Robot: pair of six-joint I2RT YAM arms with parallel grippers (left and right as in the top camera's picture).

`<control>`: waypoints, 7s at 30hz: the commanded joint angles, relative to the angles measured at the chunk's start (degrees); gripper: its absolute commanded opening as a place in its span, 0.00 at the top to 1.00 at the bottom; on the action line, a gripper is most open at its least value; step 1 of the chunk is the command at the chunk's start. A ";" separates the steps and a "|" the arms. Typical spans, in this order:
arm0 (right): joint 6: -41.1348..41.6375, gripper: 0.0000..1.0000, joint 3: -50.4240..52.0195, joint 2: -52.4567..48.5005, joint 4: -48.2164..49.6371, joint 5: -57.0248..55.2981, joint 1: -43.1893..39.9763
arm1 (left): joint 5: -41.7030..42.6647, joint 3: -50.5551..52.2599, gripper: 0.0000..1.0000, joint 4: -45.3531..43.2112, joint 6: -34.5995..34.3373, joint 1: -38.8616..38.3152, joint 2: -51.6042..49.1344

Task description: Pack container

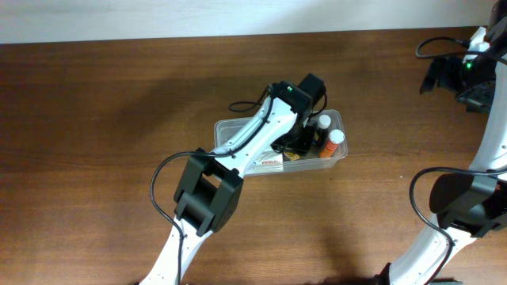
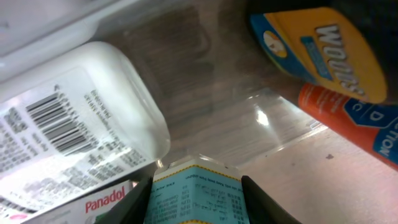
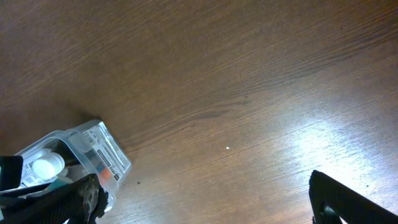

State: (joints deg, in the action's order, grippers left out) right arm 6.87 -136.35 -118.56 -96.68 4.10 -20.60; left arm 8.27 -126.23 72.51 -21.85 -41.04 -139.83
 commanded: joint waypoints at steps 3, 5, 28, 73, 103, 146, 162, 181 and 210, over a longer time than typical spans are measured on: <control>-0.17 0.02 0.24 1.07 0.02 -0.11 -0.44 | -2.78 -0.20 0.59 3.23 -2.40 -0.17 -0.11; -0.17 0.02 0.24 1.07 0.02 -0.11 -0.44 | -2.75 -0.20 0.59 3.41 -2.60 -0.17 -0.11; -0.17 0.02 0.24 1.07 0.02 -0.11 -0.44 | 2.47 -0.20 0.59 1.44 -2.97 -0.26 -0.11; -0.17 0.02 0.24 1.07 0.02 -0.11 -0.44 | -3.04 -6.29 0.44 1.49 2.43 -0.46 -0.07; -0.17 0.02 0.24 1.07 0.00 -0.11 -0.44 | -9.62 -37.11 0.01 24.20 11.30 19.89 20.92; -0.20 0.02 0.24 1.07 0.02 -0.11 -0.44 | -15.63 37.97 0.01 15.72 5.31 21.33 87.41; -0.17 0.02 0.24 1.07 0.02 -0.11 -0.44 | -13.81 90.97 0.01 -35.93 23.67 22.80 102.86; -0.17 0.02 0.24 1.07 0.02 -0.11 -0.44 | 0.94 114.55 0.01 -52.61 31.82 34.21 126.75; -0.17 0.02 0.24 1.07 0.02 -0.11 -0.44 | -1.88 125.74 0.01 -69.29 31.85 36.20 139.56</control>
State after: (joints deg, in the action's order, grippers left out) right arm 6.85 -136.25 -118.56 -96.68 4.08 -20.60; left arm 7.49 -2.04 0.89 9.26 -5.89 -0.84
